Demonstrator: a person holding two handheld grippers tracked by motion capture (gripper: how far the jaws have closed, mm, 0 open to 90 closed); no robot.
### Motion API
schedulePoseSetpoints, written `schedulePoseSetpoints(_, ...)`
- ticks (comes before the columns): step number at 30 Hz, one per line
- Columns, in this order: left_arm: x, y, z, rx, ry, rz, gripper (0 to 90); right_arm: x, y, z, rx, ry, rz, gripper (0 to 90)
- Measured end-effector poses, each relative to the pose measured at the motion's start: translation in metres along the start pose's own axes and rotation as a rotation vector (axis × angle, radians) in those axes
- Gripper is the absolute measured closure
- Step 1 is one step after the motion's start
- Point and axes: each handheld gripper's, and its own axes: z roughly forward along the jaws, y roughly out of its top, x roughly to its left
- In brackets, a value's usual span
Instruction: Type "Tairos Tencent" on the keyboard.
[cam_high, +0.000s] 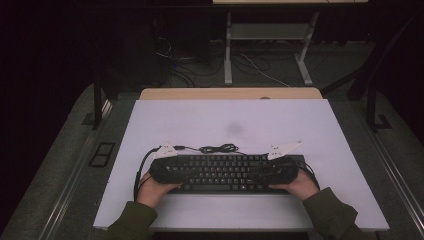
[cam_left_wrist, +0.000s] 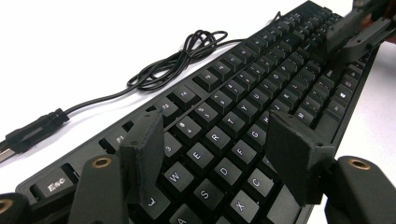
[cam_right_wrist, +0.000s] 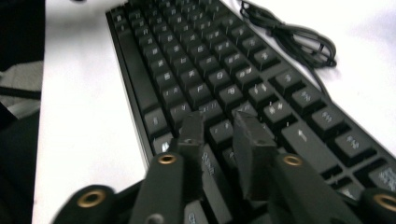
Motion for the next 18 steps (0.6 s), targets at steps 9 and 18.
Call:
schedulePoseSetpoints(9,-0.001,-0.001,0.001,0.006,0.002,0.003,37.9,-0.007,0.010,0.010,-0.058,0.017,0.052,50.8)
schedulePoseSetpoints(18,0.000,-0.001,0.001,0.000,0.010,0.006,45.6,-0.005,0.022,0.024,-0.085,0.017,0.052,39.5)
